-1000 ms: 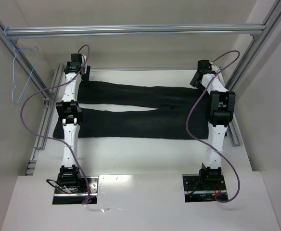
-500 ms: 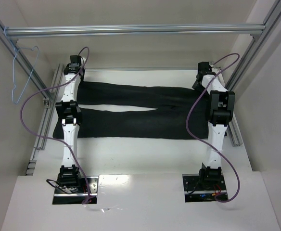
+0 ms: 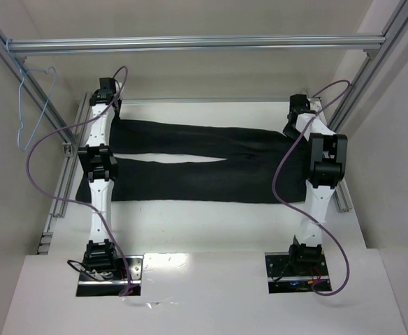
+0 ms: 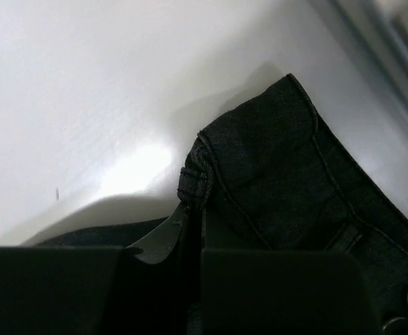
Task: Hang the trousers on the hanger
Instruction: Fold the trousers
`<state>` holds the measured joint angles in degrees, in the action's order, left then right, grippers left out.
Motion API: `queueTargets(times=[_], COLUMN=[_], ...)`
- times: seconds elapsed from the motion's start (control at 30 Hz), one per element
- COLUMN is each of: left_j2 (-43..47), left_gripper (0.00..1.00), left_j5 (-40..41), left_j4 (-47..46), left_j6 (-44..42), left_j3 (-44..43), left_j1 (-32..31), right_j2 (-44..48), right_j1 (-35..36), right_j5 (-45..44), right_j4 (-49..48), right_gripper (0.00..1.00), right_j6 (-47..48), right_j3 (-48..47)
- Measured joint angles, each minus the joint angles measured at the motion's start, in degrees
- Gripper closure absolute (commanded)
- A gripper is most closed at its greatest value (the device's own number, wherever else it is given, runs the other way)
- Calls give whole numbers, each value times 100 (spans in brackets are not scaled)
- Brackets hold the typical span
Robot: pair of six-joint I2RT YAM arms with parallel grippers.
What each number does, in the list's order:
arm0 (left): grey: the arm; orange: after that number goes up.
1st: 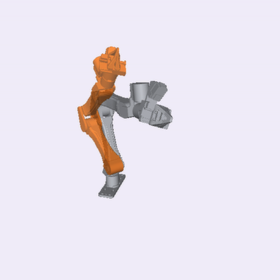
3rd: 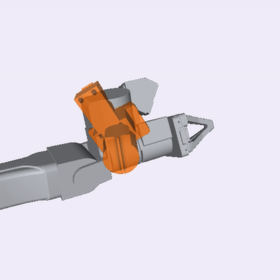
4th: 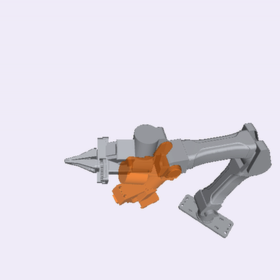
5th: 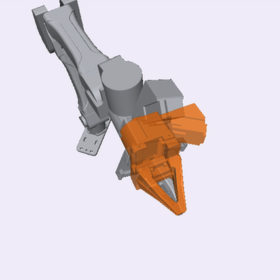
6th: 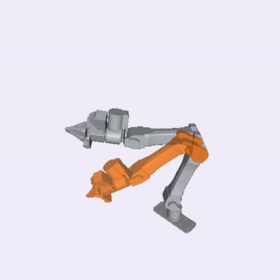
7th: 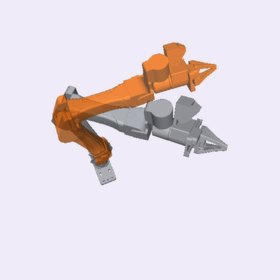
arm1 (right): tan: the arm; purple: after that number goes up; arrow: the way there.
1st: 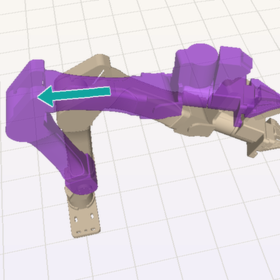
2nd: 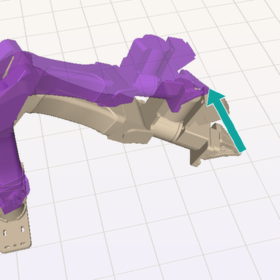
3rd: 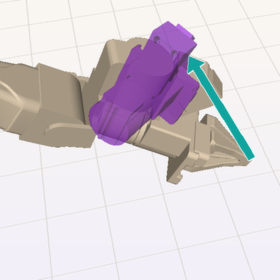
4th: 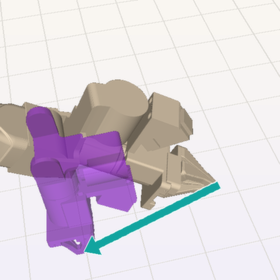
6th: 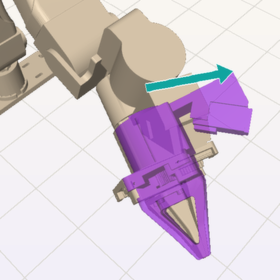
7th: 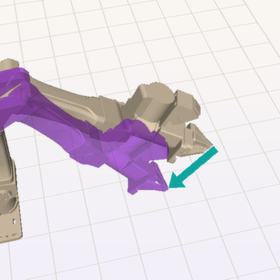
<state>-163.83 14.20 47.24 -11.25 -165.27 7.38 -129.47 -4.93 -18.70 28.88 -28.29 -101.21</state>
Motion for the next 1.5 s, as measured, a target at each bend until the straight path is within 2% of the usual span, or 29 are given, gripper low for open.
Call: queueTargets(times=[0.27, 0.5, 0.6, 0.73, 0.83, 1.2, 1.3, 1.5], left_j2=[1499, 3248, 4144, 5353, 5928, 7361, 7696, 8035], left_gripper=[100, 100, 100, 100, 100, 100, 100, 100], left_j5=[-46, -160, -219, -177, -136, -24, 87, 273], left_j4=[332, 293, -17, -509, -616, -1379, -1646, -1952], left_j6=[-66, -85, -219, -498, -610, -686, -785, -931], left_j3=[883, 2413, 3895, 6279, 7394, 8815, 9241, 10196], left_j1=[15, 24, 26, 28, 52, 157, 238, 273], right_j2=[2201, 3917, 4459, 5324, 6011, 7665, 8157, 8463], right_j1=[0, -129, -315, -420, -422, -422, -422, -420], right_j5=[466, 616, 713, 846, 933, 1259, 1416, 1665], right_j4=[-656, -1200, -1292, -1386, -1425, -968, -782, -542], right_gripper=[100, 100, 100, 100, 100, 100, 95, 95], right_j6=[138, 286, 291, 260, 229, 70, -74, -651], right_j3=[2109, 3241, 3783, 4572, 5080, 5829, 5917, 6043])
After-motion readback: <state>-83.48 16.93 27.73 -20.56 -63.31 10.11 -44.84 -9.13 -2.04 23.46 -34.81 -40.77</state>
